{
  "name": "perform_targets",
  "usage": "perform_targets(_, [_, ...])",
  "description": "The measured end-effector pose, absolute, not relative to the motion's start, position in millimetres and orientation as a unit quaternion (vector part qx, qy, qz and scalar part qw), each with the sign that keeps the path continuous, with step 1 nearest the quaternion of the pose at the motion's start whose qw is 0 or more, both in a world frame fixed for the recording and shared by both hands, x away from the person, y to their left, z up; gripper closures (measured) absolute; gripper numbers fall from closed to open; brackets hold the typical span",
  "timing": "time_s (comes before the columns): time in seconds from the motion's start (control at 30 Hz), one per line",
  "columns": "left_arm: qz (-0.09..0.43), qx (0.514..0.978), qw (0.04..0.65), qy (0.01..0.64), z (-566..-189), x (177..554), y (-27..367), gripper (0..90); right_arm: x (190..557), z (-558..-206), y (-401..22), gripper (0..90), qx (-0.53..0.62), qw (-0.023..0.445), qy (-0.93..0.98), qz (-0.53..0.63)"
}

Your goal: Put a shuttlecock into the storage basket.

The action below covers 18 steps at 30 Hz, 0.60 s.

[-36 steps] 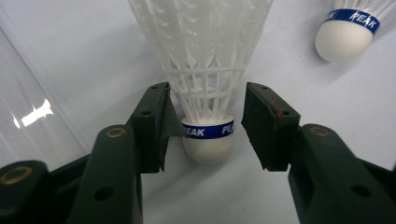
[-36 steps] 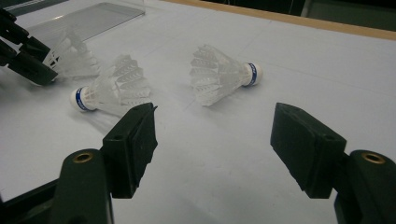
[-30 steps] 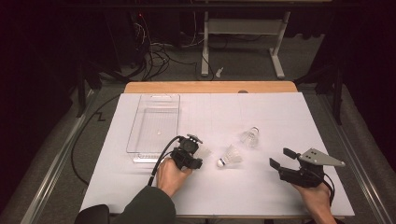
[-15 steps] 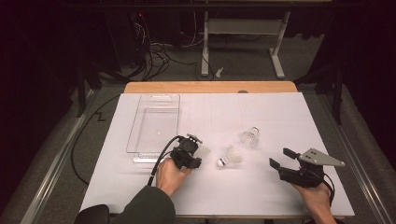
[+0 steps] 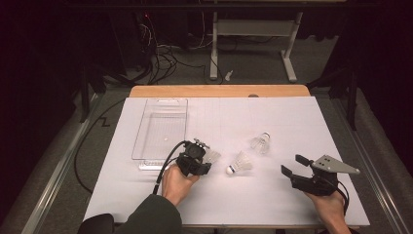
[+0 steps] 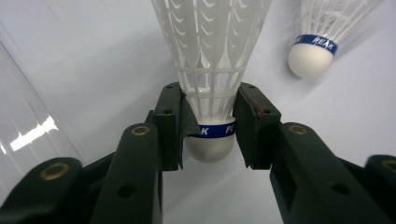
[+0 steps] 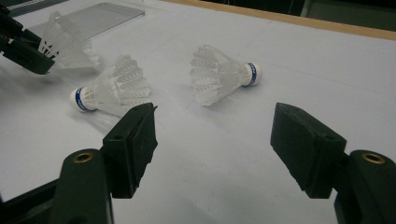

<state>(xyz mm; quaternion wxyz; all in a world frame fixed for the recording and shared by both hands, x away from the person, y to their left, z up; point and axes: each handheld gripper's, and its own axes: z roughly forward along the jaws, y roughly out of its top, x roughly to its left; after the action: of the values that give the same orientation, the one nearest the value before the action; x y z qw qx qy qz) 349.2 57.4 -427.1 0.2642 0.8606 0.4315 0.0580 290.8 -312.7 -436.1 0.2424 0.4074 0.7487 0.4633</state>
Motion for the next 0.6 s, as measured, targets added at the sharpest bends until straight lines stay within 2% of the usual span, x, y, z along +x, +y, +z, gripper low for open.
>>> perform_targets(0.6, [0.069,0.847,0.321,0.419,-415,343,66,65.0,291,-436,-313,31.3,0.408,0.243,0.748,0.463])
